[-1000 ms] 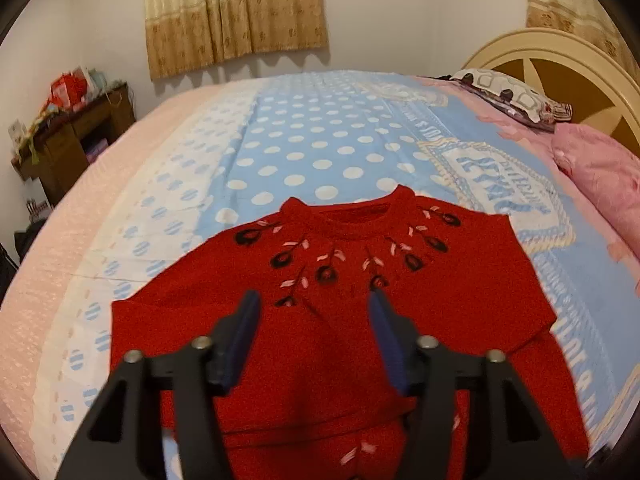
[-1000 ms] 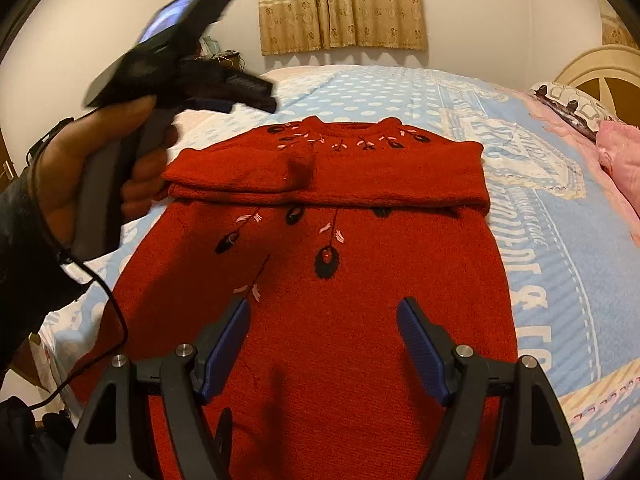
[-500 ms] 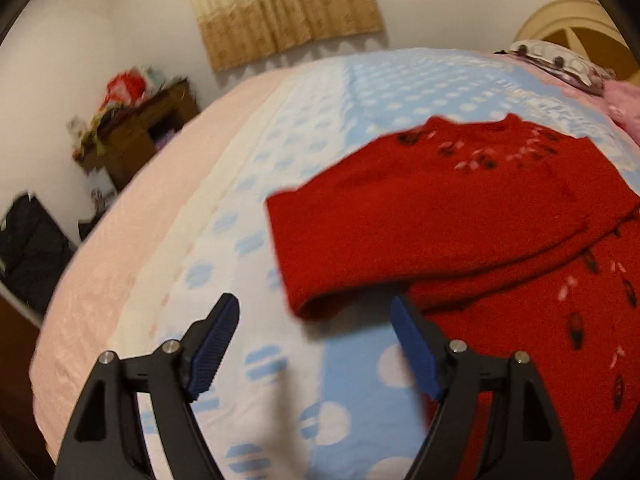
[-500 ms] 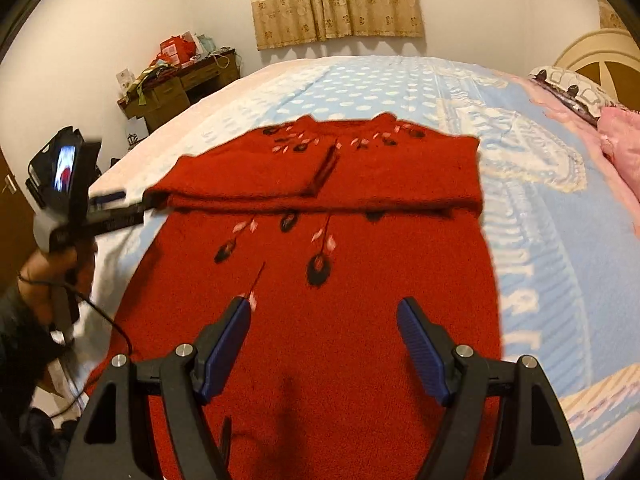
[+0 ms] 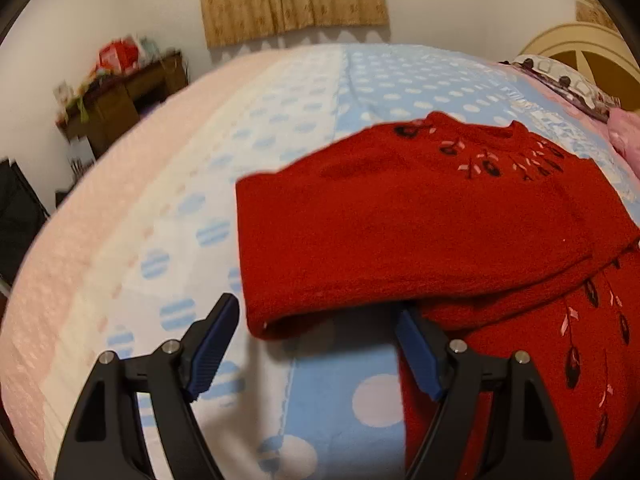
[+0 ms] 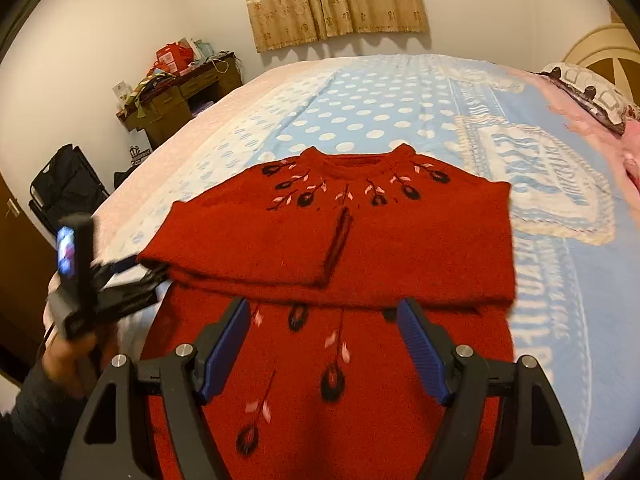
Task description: Fold small clothes
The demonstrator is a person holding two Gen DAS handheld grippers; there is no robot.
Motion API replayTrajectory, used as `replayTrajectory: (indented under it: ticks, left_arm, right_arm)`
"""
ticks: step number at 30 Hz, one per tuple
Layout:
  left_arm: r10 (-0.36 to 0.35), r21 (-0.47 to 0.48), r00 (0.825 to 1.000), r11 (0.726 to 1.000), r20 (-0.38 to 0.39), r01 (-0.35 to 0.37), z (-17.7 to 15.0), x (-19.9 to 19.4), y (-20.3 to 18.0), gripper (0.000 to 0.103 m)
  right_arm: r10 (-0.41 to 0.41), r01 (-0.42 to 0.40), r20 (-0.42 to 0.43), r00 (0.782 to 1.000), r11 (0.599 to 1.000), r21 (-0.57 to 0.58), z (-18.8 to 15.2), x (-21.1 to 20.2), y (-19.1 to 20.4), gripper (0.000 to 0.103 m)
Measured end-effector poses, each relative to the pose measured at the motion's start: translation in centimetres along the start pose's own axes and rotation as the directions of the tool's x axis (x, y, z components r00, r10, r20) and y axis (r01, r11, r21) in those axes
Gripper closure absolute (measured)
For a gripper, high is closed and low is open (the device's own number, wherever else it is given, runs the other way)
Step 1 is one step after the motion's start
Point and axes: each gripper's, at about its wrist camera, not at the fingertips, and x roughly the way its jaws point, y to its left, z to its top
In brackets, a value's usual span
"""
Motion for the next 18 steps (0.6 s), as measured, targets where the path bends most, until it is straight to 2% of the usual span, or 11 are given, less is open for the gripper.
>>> replayTrajectory:
  ticks: [2, 5, 7, 11, 12, 14, 16, 18]
  left_arm:
    - [-0.02, -0.033, 1.0, 0.999, 0.008, 0.02, -0.5, -0.7, 0.7, 0.022]
    - [-0.007, -0.033, 0.999, 0.999, 0.044, 0.009, -1.2, -2.3, 1.3, 0.022]
    - [-0.014, -0.04, 0.997, 0.999, 0.072, 0.017, -1.3, -3.4, 1.4, 0.022]
    - [-0.036, -0.034, 0.994, 0.999, 0.1, 0.04, -0.7, -4.0, 0.8, 0.012]
    - [-0.035, -0.022, 0.995, 0.999, 0.097, 0.038, -0.5, -3.6, 0.3, 0.012]
    - [-0.029, -0.006, 0.996, 1.0, 0.089, 0.029, -0.2, -2.7, -0.5, 0.012]
    - [0.008, 0.013, 0.998, 1.0, 0.059, -0.008, -0.1, -1.3, -1.1, 0.012]
    - [0.016, 0.007, 0.999, 1.0, 0.031, -0.016, -0.4, 0.1, -1.2, 0.011]
  right_arm:
    - [0.01, -0.009, -0.012, 1.0, 1.0, 0.03, 0.7, 1.5, -0.3, 0.027]
    - [0.033, -0.03, -0.037, 0.999, 0.997, 0.067, 1.7, 3.9, -0.7, 0.027]
    - [0.034, -0.029, -0.052, 0.998, 0.995, 0.092, 2.3, 5.6, -0.9, 0.033]
    - [0.015, -0.005, -0.098, 0.995, 0.994, 0.107, 2.8, 8.7, -0.7, 0.038]
    - [0.013, -0.001, -0.109, 0.994, 0.994, 0.106, 2.7, 9.2, -0.6, 0.045]
    - [0.013, -0.001, -0.127, 0.992, 0.995, 0.096, 2.4, 10.0, -0.3, 0.067]
    - [0.017, -0.006, -0.142, 0.99, 0.997, 0.078, 2.2, 10.6, 0.2, 0.083]
    - [0.006, 0.002, -0.134, 0.991, 0.998, 0.055, 2.1, 10.6, 0.5, 0.088]
